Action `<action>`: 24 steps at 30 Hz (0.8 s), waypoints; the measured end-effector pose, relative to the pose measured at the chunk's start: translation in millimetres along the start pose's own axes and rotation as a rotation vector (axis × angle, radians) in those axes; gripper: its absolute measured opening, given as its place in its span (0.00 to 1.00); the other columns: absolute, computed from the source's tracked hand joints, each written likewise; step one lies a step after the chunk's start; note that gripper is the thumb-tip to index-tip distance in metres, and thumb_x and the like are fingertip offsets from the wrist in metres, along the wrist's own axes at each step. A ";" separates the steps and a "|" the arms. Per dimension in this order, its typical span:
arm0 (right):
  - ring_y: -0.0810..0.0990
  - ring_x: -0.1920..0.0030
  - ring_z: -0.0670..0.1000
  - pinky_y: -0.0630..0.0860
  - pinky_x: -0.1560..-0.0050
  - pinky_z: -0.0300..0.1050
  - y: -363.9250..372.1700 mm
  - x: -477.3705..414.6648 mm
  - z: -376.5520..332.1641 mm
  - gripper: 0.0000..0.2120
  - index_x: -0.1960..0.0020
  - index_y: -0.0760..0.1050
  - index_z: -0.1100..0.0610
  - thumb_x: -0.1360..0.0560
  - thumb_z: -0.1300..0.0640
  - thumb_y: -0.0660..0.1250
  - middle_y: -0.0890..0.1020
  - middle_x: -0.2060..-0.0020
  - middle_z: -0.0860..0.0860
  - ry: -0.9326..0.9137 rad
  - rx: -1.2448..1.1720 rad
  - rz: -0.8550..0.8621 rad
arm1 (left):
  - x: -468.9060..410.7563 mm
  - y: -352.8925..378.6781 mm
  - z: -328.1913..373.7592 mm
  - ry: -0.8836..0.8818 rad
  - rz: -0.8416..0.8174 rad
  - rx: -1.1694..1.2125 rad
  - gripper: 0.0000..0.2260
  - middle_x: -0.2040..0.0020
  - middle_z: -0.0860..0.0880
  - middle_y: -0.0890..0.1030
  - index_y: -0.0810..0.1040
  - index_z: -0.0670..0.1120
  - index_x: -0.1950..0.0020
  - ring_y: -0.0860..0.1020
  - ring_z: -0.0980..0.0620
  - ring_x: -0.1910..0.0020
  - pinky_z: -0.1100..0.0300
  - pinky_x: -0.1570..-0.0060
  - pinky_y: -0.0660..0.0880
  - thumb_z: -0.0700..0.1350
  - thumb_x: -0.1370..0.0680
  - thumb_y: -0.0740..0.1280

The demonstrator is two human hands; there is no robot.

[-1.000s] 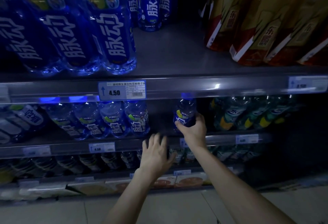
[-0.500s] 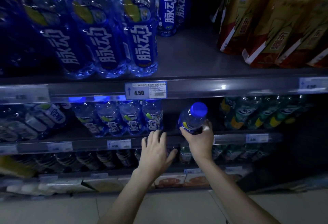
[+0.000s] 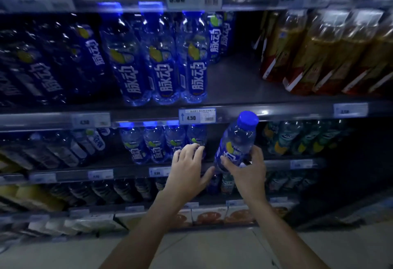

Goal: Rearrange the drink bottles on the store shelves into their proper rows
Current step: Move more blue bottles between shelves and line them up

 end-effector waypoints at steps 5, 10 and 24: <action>0.79 0.47 0.45 0.79 0.48 0.45 -3.0 -8.2 -51.3 0.23 0.45 0.74 0.42 0.36 0.48 0.80 0.78 0.46 0.46 -0.013 0.042 0.022 | -7.3 -51.0 1.7 0.089 0.029 0.032 0.27 0.30 0.47 0.68 0.64 0.45 0.27 0.63 0.48 0.29 0.49 0.29 0.61 0.59 0.21 0.58; 0.79 0.52 0.44 0.71 0.63 0.26 -6.2 -31.9 -97.3 0.21 0.47 0.75 0.48 0.36 0.49 0.80 0.79 0.49 0.47 0.005 0.112 0.007 | -23.8 -94.2 5.8 0.110 0.074 -0.010 0.30 0.26 0.44 0.63 0.60 0.43 0.25 0.56 0.45 0.25 0.48 0.27 0.56 0.59 0.21 0.58; 0.81 0.52 0.46 0.75 0.62 0.33 -11.2 -90.7 -159.8 0.27 0.43 0.75 0.54 0.38 0.53 0.82 0.80 0.48 0.51 -0.075 0.145 -0.149 | -50.6 -98.5 -8.4 0.068 -0.023 -0.092 0.34 0.24 0.44 0.58 0.54 0.43 0.23 0.55 0.43 0.25 0.48 0.27 0.54 0.62 0.22 0.56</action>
Point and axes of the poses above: each hand's wrist, its own x-axis away from the middle knuckle, its own y-axis out of the palm, z = x × y, the point moved 7 cm from there along -x, towards the middle knuckle
